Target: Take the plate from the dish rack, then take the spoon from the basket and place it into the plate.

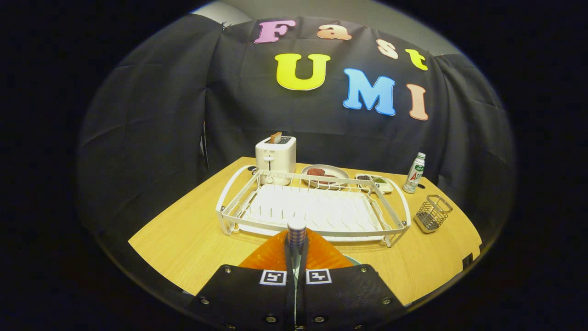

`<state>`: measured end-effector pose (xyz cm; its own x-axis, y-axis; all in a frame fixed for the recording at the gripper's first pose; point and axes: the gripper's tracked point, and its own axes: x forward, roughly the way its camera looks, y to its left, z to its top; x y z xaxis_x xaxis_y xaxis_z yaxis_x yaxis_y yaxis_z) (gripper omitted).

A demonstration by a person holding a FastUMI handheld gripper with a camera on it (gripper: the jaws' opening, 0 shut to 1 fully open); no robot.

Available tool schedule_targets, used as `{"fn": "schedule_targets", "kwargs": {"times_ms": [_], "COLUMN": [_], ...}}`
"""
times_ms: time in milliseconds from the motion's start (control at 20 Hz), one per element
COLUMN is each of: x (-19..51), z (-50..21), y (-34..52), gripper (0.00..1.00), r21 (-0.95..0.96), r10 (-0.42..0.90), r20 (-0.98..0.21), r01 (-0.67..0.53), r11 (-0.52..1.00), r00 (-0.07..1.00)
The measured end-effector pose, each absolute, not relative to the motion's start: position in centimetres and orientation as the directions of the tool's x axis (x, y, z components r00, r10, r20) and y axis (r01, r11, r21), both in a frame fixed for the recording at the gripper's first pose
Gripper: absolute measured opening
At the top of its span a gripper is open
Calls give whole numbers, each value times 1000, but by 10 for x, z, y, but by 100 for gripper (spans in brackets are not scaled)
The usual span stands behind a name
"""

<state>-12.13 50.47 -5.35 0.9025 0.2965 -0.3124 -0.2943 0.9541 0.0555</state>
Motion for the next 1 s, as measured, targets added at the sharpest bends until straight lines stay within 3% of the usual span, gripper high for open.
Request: {"fn": "schedule_targets", "kwargs": {"times_ms": [450,900,1000], "x": [-122,-119,-113], "z": [-61,-67,-66], "y": [499,456,450], "gripper": [6,34,35], "r21": [112,128,126], "r10": [305,202,192], "r20": [-310,-327,-330], "r01": [-284,-168,-158], "r11": [952,977,979], "r00": [901,923,924]}}
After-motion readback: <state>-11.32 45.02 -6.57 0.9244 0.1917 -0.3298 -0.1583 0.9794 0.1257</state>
